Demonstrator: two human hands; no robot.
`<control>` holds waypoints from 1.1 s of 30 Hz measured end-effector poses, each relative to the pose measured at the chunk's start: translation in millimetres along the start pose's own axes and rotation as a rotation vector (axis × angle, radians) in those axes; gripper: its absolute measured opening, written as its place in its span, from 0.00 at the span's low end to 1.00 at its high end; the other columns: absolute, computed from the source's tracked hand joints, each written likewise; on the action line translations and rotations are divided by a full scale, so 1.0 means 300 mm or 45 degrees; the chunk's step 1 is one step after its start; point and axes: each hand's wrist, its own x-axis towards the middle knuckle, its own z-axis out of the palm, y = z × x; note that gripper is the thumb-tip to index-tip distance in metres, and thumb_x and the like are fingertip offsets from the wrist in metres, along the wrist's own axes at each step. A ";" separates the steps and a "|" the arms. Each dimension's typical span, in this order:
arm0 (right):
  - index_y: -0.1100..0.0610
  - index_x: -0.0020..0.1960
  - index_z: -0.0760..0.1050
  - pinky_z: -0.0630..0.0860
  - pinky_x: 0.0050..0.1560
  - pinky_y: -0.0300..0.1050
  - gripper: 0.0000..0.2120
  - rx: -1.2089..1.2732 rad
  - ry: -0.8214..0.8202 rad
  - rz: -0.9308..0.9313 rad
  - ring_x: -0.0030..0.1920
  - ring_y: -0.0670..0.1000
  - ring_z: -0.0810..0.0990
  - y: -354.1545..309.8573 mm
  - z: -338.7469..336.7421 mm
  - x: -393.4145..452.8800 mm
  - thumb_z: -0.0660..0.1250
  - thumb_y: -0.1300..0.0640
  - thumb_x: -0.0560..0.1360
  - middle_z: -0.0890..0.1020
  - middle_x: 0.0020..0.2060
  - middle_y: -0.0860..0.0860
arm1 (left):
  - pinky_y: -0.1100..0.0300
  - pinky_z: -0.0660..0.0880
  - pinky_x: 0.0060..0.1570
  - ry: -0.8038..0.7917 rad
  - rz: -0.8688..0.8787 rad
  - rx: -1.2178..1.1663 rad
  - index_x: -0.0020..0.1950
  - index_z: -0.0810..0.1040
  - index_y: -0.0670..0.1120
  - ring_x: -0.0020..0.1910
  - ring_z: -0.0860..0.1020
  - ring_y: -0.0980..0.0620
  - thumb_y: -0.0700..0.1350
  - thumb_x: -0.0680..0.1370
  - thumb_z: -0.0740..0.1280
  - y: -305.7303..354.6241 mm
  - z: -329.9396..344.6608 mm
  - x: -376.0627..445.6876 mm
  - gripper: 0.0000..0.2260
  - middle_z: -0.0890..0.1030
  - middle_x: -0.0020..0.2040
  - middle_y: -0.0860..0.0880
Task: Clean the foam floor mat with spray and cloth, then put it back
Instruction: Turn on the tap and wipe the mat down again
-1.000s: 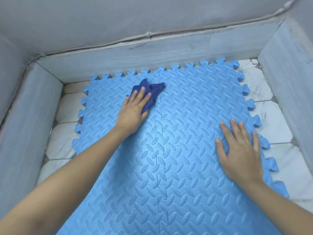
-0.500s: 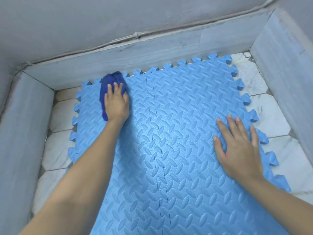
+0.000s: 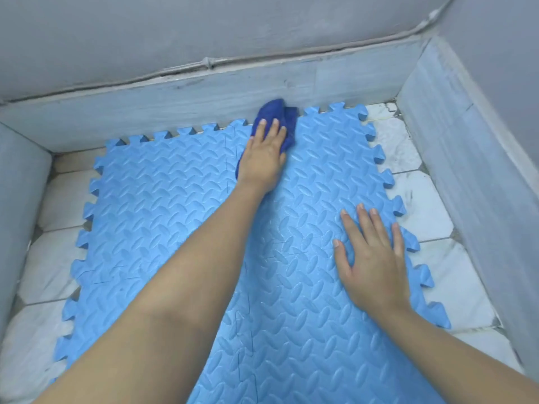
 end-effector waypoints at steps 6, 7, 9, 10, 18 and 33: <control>0.51 0.74 0.67 0.52 0.76 0.59 0.25 -0.007 -0.004 -0.004 0.77 0.54 0.61 0.011 -0.005 0.002 0.54 0.45 0.79 0.65 0.75 0.53 | 0.49 0.47 0.75 -0.095 0.114 -0.069 0.78 0.55 0.47 0.78 0.47 0.49 0.48 0.83 0.51 0.220 0.020 0.049 0.23 0.54 0.79 0.51; 0.51 0.74 0.67 0.52 0.76 0.59 0.25 -0.005 -0.005 0.000 0.76 0.55 0.61 0.010 -0.007 0.004 0.54 0.45 0.79 0.66 0.75 0.53 | 0.50 0.46 0.75 -0.118 0.191 -0.068 0.78 0.55 0.48 0.78 0.48 0.50 0.48 0.83 0.52 0.260 0.030 0.046 0.23 0.54 0.79 0.51; 0.51 0.73 0.68 0.52 0.76 0.59 0.24 0.013 -0.006 0.003 0.76 0.54 0.61 0.009 -0.006 0.008 0.55 0.46 0.79 0.66 0.75 0.53 | 0.52 0.46 0.75 -0.184 0.272 -0.093 0.78 0.55 0.48 0.78 0.48 0.51 0.47 0.83 0.53 0.284 0.034 0.044 0.23 0.54 0.79 0.52; 0.51 0.73 0.68 0.52 0.76 0.59 0.24 0.022 -0.008 0.003 0.76 0.54 0.61 0.008 -0.008 0.010 0.55 0.46 0.79 0.66 0.75 0.53 | 0.52 0.46 0.75 -0.217 0.295 -0.114 0.78 0.55 0.48 0.78 0.48 0.52 0.47 0.83 0.53 0.266 0.026 0.032 0.23 0.54 0.79 0.52; 0.51 0.74 0.67 0.50 0.76 0.60 0.28 0.166 -0.099 -0.017 0.77 0.53 0.60 0.022 -0.022 0.011 0.58 0.48 0.74 0.65 0.76 0.52 | 0.52 0.54 0.75 -0.393 0.641 0.068 0.77 0.58 0.50 0.77 0.49 0.53 0.46 0.79 0.55 0.001 -0.047 -0.570 0.25 0.59 0.77 0.53; 0.61 0.76 0.61 0.56 0.75 0.54 0.26 0.026 -0.023 0.321 0.77 0.57 0.58 0.163 -0.066 -0.392 0.49 0.53 0.81 0.63 0.76 0.58 | 0.47 0.48 0.75 -0.111 0.183 -0.022 0.78 0.57 0.49 0.78 0.48 0.47 0.51 0.83 0.48 0.337 0.068 -0.134 0.22 0.55 0.79 0.51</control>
